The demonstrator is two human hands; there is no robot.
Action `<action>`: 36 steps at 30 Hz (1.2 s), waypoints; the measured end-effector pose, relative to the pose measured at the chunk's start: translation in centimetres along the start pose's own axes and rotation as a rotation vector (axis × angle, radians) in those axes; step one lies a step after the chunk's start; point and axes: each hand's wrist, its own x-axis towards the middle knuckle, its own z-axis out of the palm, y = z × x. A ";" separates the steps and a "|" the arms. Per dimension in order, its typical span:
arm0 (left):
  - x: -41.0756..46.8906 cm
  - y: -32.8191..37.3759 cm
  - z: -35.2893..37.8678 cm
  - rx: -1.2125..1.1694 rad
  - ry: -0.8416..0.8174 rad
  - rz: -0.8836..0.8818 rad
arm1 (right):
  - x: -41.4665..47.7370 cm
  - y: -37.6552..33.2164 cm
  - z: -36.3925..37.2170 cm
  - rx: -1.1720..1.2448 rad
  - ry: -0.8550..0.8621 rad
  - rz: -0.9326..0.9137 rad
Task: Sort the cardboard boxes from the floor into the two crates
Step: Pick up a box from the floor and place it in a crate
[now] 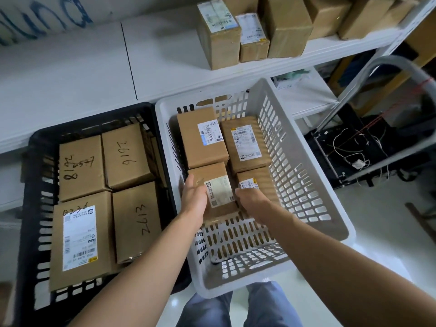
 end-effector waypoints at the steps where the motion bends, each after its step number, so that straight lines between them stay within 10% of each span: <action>1: -0.3 0.4 0.1 0.005 -0.009 0.058 | -0.6 -0.6 -0.7 0.013 0.035 -0.044; 11: -8.3 5.3 10.8 0.037 -0.497 0.431 | -9.8 0.8 -14.2 0.379 0.608 -0.473; 19: -21.6 -1.0 25.4 0.178 -0.951 0.374 | -14.2 14.2 -29.0 0.709 0.935 -0.311; 36: -18.6 -27.1 49.1 0.881 -0.821 0.058 | -2.7 45.1 -40.5 0.971 0.644 0.344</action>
